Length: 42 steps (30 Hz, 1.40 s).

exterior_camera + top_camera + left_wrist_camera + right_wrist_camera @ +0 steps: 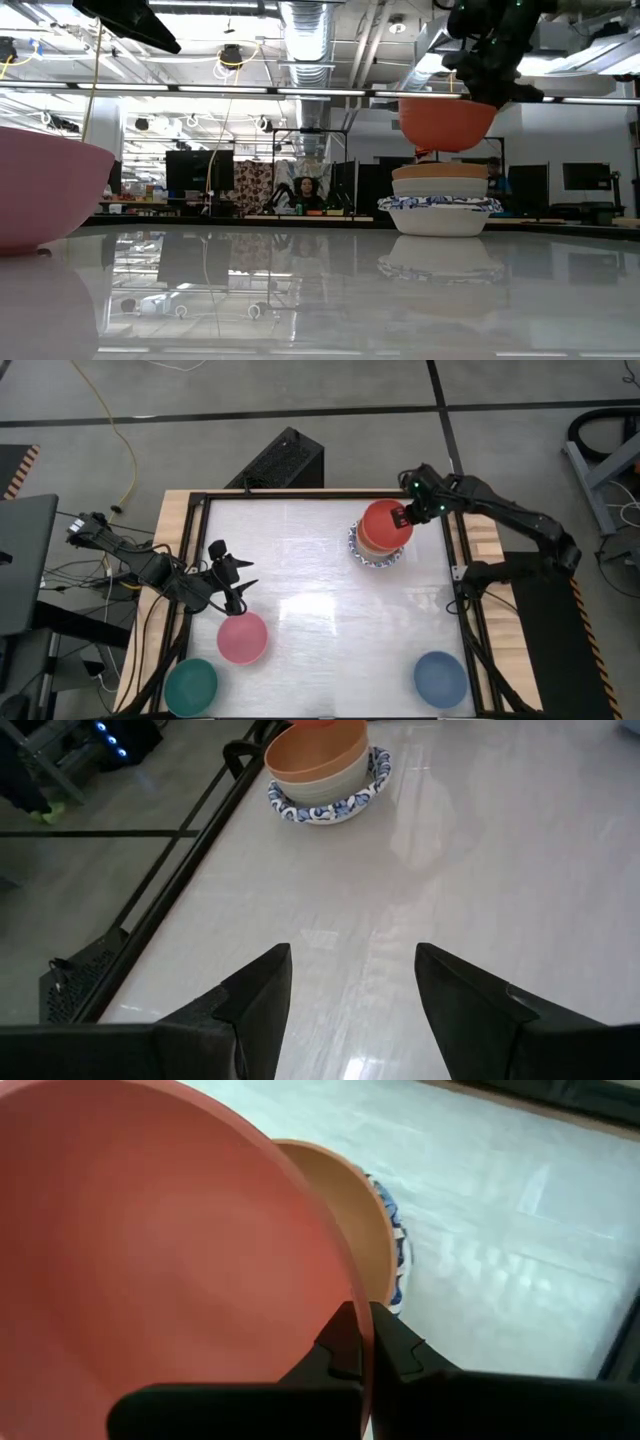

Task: Nest bowls inside each other
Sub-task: Stack the orange bowl on top of the light orange bowl

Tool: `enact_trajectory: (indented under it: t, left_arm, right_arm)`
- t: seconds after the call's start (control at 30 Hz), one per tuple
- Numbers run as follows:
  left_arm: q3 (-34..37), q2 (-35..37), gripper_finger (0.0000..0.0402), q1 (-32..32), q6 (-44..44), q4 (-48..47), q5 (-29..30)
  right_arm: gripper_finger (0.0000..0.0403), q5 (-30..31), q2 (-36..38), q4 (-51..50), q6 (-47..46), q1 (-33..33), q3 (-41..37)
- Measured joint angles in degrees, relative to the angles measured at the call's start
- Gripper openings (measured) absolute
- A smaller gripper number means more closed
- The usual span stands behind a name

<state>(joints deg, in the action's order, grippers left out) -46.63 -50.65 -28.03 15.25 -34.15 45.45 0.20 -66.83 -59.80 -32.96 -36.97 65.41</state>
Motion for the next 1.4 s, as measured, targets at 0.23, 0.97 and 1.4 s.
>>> enact_trajectory:
  t: [0.23,0.97,1.4]
  left_arm:
    - [0.0,0.0,0.0204,0.0,0.0,0.0,0.0]
    - [0.0,0.0,0.0204,0.0,0.5,-1.4,0.0]
    - [0.0,0.0,0.0204,0.0,0.8,-1.5,0.0]
  right_arm:
    - [0.0009,-0.5,0.0,0.0,-0.7,-0.6,0.0]
    - [0.0009,-0.8,-10.2,0.2,2.0,-5.0,0.0]
    - [0.0009,-1.9,-10.3,1.0,3.4,-6.1,0.0]
